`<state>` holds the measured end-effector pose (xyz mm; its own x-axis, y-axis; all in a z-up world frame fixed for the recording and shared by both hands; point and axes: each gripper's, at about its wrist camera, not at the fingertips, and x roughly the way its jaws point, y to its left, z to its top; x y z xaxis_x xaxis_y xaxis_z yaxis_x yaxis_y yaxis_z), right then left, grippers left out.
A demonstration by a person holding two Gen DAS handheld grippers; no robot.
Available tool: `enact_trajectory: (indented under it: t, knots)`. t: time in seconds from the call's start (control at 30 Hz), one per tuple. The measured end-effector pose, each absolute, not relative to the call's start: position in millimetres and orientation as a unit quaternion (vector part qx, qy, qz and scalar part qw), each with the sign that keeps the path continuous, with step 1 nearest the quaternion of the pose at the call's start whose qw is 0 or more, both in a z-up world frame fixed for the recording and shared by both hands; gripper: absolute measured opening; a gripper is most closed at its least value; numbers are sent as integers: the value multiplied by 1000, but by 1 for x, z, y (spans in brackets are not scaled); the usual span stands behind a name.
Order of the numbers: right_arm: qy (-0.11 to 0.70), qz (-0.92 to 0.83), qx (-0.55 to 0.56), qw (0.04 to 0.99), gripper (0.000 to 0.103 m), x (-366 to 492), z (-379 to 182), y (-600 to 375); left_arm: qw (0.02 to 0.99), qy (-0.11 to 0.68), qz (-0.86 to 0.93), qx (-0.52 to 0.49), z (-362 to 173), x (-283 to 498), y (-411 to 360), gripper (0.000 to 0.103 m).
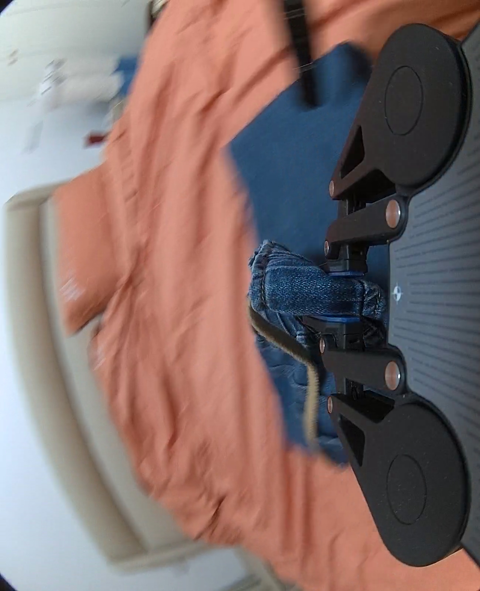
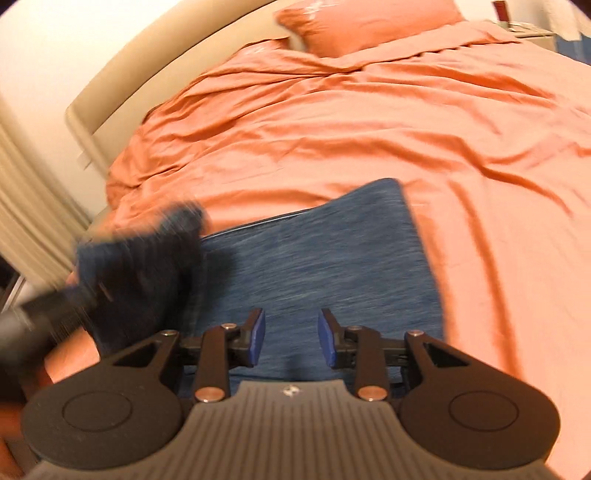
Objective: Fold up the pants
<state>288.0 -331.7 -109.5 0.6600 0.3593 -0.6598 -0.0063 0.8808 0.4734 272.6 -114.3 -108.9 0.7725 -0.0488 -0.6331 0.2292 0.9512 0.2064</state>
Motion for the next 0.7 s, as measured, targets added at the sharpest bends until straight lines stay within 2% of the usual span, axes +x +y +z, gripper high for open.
enact_trajectory:
  t: [0.1, 0.17, 0.2, 0.23, 0.27, 0.43, 0.63, 0.7]
  knots:
    - [408, 85, 229, 880, 30, 291, -121, -344, 919, 351, -91, 154, -133, 260, -123, 30]
    - [416, 88, 246, 871, 30, 295, -129, -348, 912, 370, -122, 130, -132, 258, -119, 47]
    - [419, 92, 251, 868, 30, 297, -132, -350, 908, 381, -138, 109, -130, 259, -114, 52]
    - [421, 96, 254, 866, 30, 299, -134, -350, 904, 389, -154, 86, -126, 261, -108, 64]
    - [422, 100, 254, 865, 30, 299, -135, -349, 901, 395, -169, 62, -123, 261, -102, 69]
    - [403, 144, 262, 865, 30, 302, -133, -338, 896, 389, -214, -23, -98, 262, -70, 73]
    - [382, 198, 309, 848, 30, 323, -131, -315, 936, 329, -121, -18, -82, 270, -9, 72]
    - [377, 204, 323, 844, 30, 337, -131, -305, 943, 322, -82, -22, -86, 279, 12, 68]
